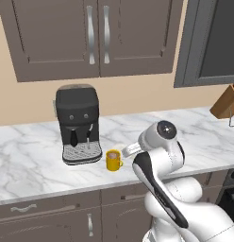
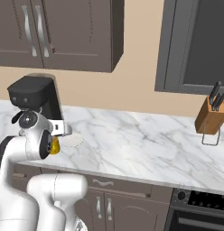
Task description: Take a sugar cube from the saucer and place it inside the coffee. Then, grab milk from the fridge and place it next to the coffee on the counter to sweeten the coffee.
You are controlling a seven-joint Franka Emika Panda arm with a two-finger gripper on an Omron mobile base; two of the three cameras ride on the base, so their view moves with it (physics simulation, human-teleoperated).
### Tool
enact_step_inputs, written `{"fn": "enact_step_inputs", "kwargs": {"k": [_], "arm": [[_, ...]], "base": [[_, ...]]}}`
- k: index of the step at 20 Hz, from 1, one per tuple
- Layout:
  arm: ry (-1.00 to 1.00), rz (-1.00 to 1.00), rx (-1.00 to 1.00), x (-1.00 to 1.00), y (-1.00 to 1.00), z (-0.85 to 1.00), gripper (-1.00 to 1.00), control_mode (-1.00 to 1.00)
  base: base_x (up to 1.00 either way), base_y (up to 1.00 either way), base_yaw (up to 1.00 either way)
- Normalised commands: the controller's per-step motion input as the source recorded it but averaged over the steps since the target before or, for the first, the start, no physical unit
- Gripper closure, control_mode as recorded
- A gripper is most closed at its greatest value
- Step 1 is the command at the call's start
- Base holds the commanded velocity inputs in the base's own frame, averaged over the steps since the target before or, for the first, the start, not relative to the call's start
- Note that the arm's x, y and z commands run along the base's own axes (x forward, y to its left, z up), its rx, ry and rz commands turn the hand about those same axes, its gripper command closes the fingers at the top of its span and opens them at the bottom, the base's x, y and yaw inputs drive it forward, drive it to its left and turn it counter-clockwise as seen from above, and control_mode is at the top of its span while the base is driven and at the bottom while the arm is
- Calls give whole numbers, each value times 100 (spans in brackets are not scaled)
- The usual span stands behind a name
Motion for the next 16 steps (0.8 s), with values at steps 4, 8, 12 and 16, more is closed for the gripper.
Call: {"fn": "enact_step_inputs", "kwargs": {"k": [4,8,12,16], "arm": [[-12,0,4,-6,-21,46,-100,-100],[-15,0,5,-17,-27,41,-100,-100],[-10,0,5,-19,-25,17,-100,-100],[0,0,0,0,-2,0,-100,-100]], "base": [[0,0,0],[0,0,0],[0,0,0],[0,0,0]]}}
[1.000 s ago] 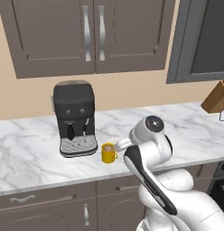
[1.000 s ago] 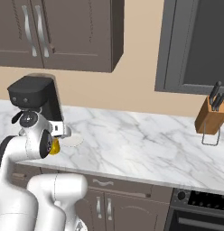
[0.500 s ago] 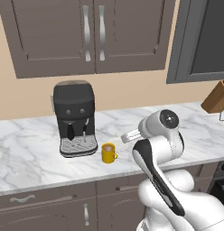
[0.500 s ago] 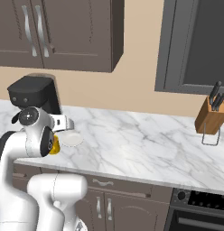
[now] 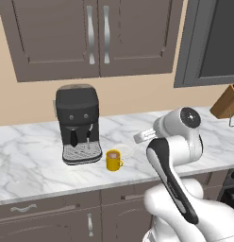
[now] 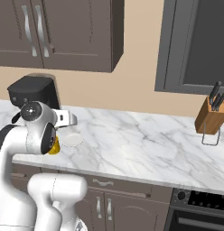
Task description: Take a sugar cube from the saucer and place it inside the coffee. Then, grab milk from the fridge and place it next to the coffee on the counter to sweeten the coffee.
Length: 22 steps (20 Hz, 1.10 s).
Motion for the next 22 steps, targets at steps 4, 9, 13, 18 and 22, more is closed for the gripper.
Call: {"fn": "enact_step_inputs", "kwargs": {"k": [4,9,13,18,22], "arm": [[0,0,0,-2,0,0,-100,-100],[0,0,0,0,0,0,-100,100],[0,0,0,0,0,0,-100,100],[0,0,0,0,0,0,-100,100],[0,0,0,0,0,0,-100,100]], "base": [[0,0,0],[-86,-27,15],[-85,-16,57],[-20,0,98],[-13,0,100]]}}
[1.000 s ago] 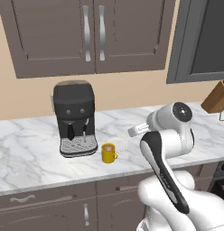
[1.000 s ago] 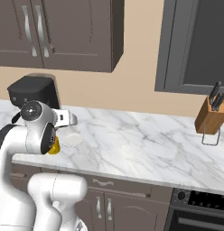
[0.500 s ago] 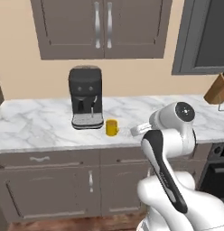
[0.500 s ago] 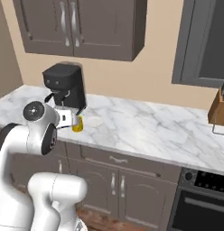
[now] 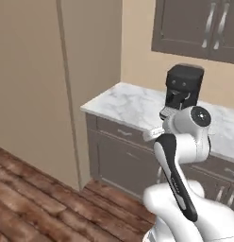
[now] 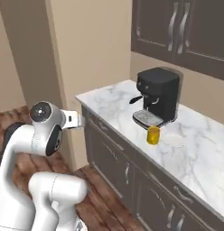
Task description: Take a sugar cube from the saucer and place it inside the coffee. Then, grab milk from the fridge and place it next to the coffee on the counter to sweeten the coffee.
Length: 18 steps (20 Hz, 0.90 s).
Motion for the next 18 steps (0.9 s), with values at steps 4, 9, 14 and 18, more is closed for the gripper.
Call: {"fn": "enact_step_inputs", "kwargs": {"k": [4,9,14,18], "arm": [[0,0,0,0,0,0,-100,100],[0,0,0,0,0,0,-100,100],[0,0,0,0,0,0,-100,100],[0,0,0,0,0,0,-100,100]], "base": [[-15,0,86],[-1,0,91],[0,1,92],[0,0,92]]}}
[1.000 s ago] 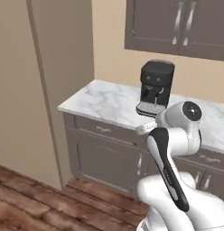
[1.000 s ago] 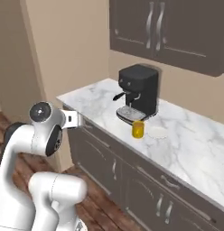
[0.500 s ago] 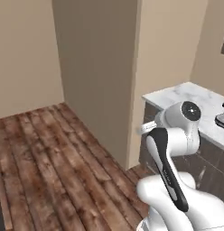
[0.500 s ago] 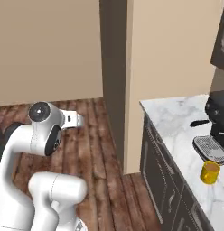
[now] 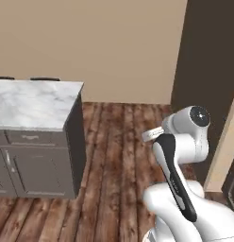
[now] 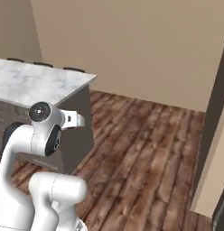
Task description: Take a sugar cube from the saucer and place it inside the coffee. Then, grab milk from the fridge and place it next to the coffee on the counter to sweeten the coffee.
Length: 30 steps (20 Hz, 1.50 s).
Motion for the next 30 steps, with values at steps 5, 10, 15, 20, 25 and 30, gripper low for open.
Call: {"fn": "enact_step_inputs", "kwargs": {"k": [5,10,15,20,25,30], "arm": [[0,0,0,0,0,0,-100,100],[0,0,0,0,0,0,-100,100],[0,0,0,0,0,0,-100,100],[0,0,0,0,0,0,-100,100],[0,0,0,0,0,0,-100,100],[0,0,0,0,0,0,-100,100]], "base": [[0,0,93],[0,0,93],[0,0,84],[5,0,61],[3,-6,51],[0,-9,78]]}}
